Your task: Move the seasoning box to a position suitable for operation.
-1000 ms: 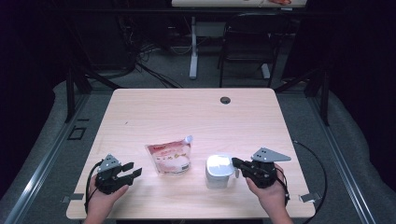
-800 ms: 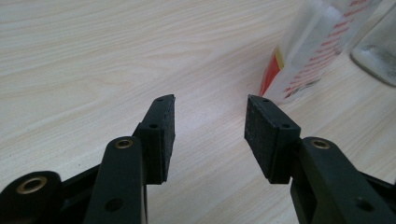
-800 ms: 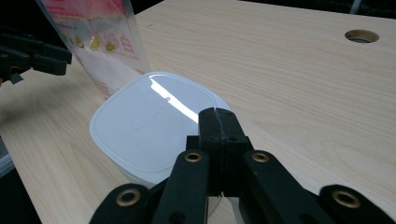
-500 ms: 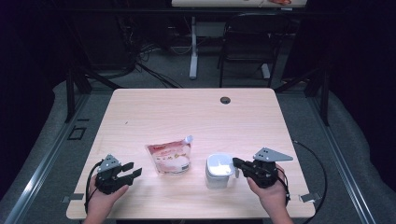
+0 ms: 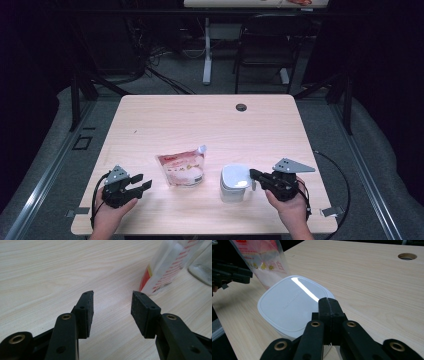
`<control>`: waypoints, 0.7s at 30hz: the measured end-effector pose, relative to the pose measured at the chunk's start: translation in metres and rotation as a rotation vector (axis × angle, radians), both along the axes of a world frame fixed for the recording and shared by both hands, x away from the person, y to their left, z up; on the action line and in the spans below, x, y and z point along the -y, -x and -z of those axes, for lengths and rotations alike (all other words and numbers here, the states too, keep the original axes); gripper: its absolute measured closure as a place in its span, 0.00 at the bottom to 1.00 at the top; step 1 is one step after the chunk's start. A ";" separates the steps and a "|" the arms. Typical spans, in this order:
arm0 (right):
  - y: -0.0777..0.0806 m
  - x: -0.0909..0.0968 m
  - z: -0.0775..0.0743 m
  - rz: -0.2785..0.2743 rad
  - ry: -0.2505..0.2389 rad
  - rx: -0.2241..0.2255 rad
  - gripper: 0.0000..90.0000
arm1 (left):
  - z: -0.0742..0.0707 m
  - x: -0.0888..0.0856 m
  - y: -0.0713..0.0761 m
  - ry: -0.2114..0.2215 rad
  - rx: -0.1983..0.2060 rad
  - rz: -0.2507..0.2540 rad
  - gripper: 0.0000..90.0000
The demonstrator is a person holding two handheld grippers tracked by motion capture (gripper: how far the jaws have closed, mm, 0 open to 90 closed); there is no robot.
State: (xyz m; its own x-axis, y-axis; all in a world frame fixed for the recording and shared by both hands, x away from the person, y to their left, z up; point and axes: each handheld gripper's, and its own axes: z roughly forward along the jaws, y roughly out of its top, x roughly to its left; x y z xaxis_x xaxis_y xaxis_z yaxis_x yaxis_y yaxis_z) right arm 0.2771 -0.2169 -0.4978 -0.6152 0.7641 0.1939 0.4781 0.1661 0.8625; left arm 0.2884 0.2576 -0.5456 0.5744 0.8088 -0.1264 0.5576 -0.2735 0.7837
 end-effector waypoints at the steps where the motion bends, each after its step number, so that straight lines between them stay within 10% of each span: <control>1: 0.000 0.000 0.000 0.000 -0.001 0.000 1.00 | 0.000 0.000 0.000 0.000 0.000 -0.001 0.59; 21: -0.001 0.003 0.002 0.001 -0.035 -0.014 1.00 | 0.000 0.000 0.000 -0.002 0.002 -0.001 0.59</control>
